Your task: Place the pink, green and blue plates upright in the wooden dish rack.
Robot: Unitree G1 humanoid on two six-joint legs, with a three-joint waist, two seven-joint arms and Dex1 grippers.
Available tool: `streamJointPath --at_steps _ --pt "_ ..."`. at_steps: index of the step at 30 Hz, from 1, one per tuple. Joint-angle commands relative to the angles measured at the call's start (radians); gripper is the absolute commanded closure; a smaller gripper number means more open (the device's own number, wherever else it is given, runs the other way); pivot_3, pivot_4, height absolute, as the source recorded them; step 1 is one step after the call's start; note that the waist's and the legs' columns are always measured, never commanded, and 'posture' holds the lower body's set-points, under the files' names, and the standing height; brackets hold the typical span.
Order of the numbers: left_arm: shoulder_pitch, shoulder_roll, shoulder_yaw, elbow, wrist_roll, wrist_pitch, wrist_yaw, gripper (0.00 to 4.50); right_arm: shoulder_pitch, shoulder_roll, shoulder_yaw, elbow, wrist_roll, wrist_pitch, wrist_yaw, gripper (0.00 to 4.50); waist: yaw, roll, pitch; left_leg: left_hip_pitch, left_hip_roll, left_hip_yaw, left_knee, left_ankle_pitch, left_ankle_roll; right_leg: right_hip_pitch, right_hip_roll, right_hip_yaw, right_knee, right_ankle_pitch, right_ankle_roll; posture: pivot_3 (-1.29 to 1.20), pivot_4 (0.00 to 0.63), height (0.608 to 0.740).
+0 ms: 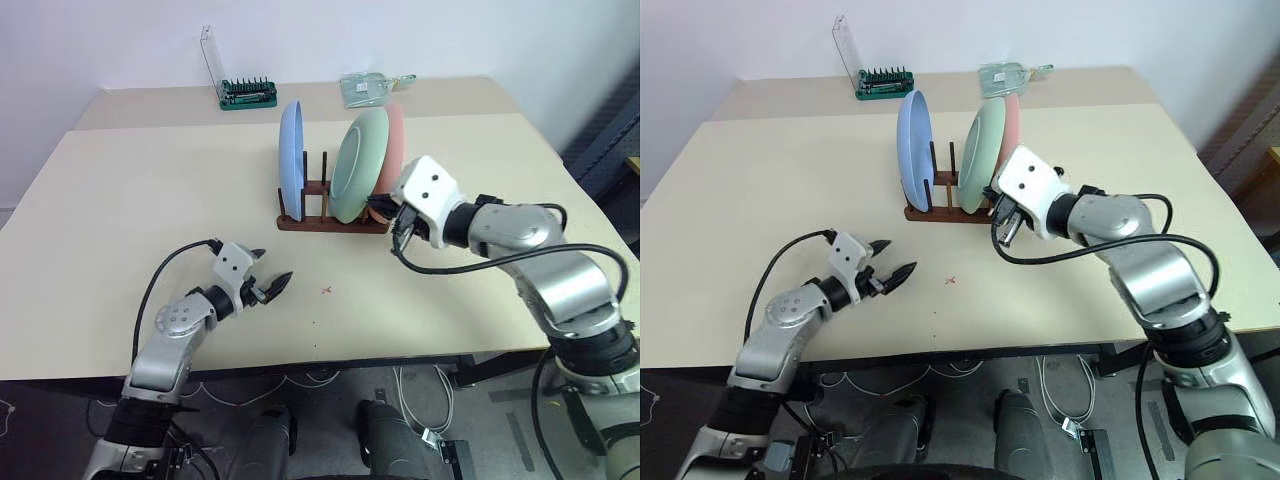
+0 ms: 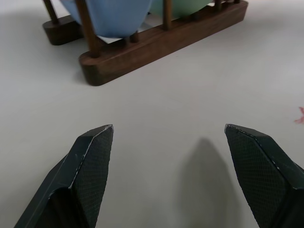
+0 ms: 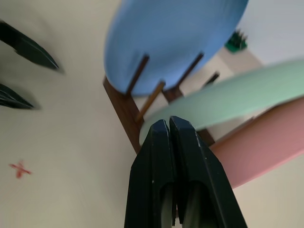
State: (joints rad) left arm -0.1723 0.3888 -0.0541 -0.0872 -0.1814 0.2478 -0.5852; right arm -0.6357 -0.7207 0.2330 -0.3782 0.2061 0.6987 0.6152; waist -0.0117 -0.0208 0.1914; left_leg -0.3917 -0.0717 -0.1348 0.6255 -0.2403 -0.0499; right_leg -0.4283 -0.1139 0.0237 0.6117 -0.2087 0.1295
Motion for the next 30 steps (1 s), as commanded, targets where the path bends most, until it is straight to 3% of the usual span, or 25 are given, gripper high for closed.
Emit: streamJointPath --at_steps 1,18,25,30 --pt "0.011 0.004 0.015 -0.023 0.006 -0.031 0.008 0.62 -0.032 0.009 0.013 0.033 -0.067 -0.049 -0.003 4.45 0.000 0.000 0.000 0.000 0.000 0.000 0.000 0.000 0.000 0.000 0.000 0.000 0.000 0.000 0.000 0.00 0.150 0.740" --pt "0.032 -0.008 0.002 -0.083 0.002 0.006 0.057 0.62 -0.086 0.119 0.027 0.064 -0.133 -0.138 0.060 4.45 -0.001 0.000 0.000 0.000 0.000 -0.001 0.000 0.000 0.000 0.000 0.000 0.000 0.000 0.000 0.000 0.00 0.150 0.740" --pt "0.019 -0.002 0.008 -0.110 -0.008 0.047 0.060 0.62 0.025 0.012 -0.066 -0.017 -0.068 -0.142 0.162 4.45 0.003 0.000 0.000 0.000 -0.001 -0.001 0.001 -0.001 0.001 0.001 0.000 0.000 0.000 0.000 0.000 0.00 0.150 0.740" --pt "-0.011 0.009 0.014 -0.145 -0.006 0.108 0.076 0.62 0.220 -0.104 -0.241 -0.049 0.046 -0.091 0.255 4.45 0.004 0.000 0.000 0.000 -0.001 -0.001 0.002 -0.001 0.002 0.002 0.000 -0.001 0.000 0.000 0.001 0.00 0.150 0.740"
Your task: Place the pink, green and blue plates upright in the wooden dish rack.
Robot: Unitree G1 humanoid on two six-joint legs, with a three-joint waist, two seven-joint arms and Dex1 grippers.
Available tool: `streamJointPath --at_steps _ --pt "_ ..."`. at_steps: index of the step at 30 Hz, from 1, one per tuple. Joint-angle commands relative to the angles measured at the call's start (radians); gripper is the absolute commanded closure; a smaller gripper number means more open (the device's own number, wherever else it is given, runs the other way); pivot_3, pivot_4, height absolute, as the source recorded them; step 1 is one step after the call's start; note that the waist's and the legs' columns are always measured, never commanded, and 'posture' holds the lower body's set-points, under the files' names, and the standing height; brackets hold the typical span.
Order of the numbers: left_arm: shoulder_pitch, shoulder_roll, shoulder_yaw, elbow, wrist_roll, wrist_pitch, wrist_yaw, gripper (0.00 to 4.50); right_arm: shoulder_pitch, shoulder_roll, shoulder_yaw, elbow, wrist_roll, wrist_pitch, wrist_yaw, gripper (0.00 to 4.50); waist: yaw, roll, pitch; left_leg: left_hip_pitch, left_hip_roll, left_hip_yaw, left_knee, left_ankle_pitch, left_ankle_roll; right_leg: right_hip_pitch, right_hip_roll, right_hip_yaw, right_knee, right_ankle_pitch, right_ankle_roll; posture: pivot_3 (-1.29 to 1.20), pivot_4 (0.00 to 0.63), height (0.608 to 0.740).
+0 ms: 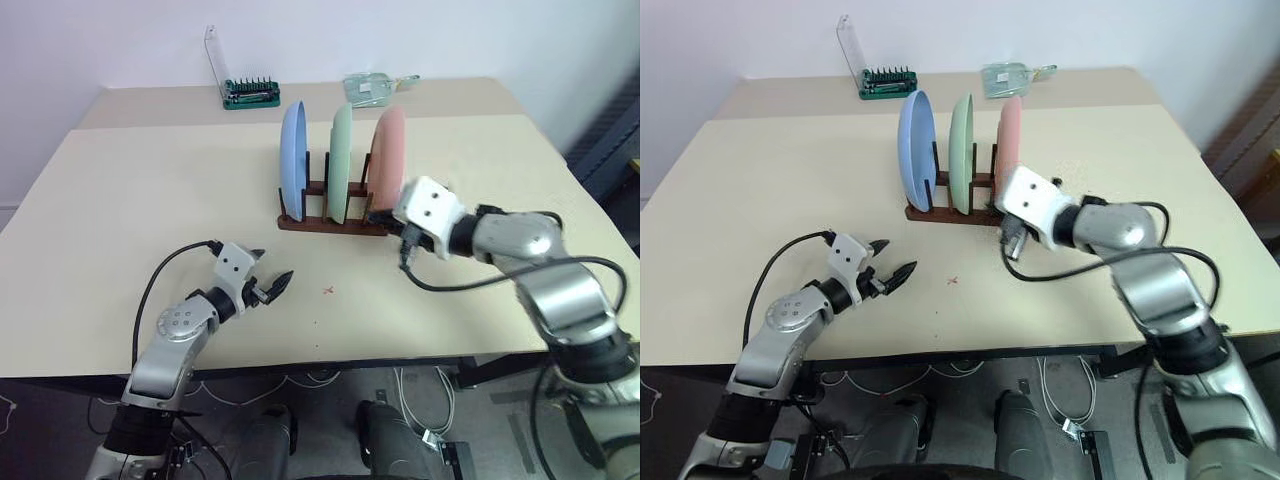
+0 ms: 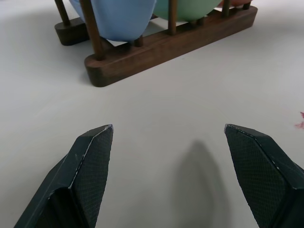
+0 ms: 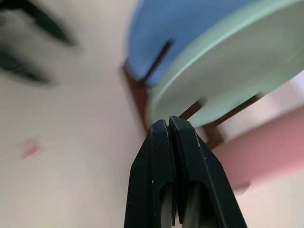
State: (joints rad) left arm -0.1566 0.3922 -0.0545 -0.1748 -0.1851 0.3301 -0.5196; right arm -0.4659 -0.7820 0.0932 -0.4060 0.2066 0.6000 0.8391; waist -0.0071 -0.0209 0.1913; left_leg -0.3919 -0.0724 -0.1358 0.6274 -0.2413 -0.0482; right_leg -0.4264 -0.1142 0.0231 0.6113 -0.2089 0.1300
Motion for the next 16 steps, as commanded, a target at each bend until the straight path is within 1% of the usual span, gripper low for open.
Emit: streamJointPath --at_steps 1,6,10,16 --pt "-0.036 0.007 0.015 -0.065 0.001 0.041 0.018 0.62 0.080 -0.054 -0.123 -0.001 0.042 -0.008 0.029 4.45 0.000 0.000 0.000 0.000 0.000 0.000 0.000 0.000 0.000 0.000 0.000 0.000 0.000 0.000 0.000 0.00 0.150 0.740" --pt "-0.052 0.044 0.063 -0.112 -0.008 0.116 0.036 0.62 0.186 -0.039 -0.215 0.131 0.038 -0.096 0.001 4.45 -0.007 0.000 0.000 0.001 0.001 0.001 0.000 0.000 0.000 0.000 0.000 0.000 0.000 0.000 0.000 0.00 0.150 0.740" --pt "-0.023 0.083 0.100 -0.169 -0.024 0.167 0.032 0.62 0.205 -0.018 -0.230 0.189 0.037 -0.142 -0.024 4.45 -0.007 0.000 0.000 0.001 0.001 0.002 0.000 0.000 0.001 0.000 0.000 0.000 0.000 0.000 0.000 0.00 0.150 0.740" --pt "-0.019 0.078 0.105 -0.172 -0.011 0.185 0.063 0.62 0.206 0.002 -0.229 0.234 0.059 -0.183 -0.015 4.45 -0.001 0.001 0.000 0.001 0.000 0.001 0.001 0.000 0.001 0.001 0.000 0.000 0.000 0.000 0.000 0.00 0.150 0.740"
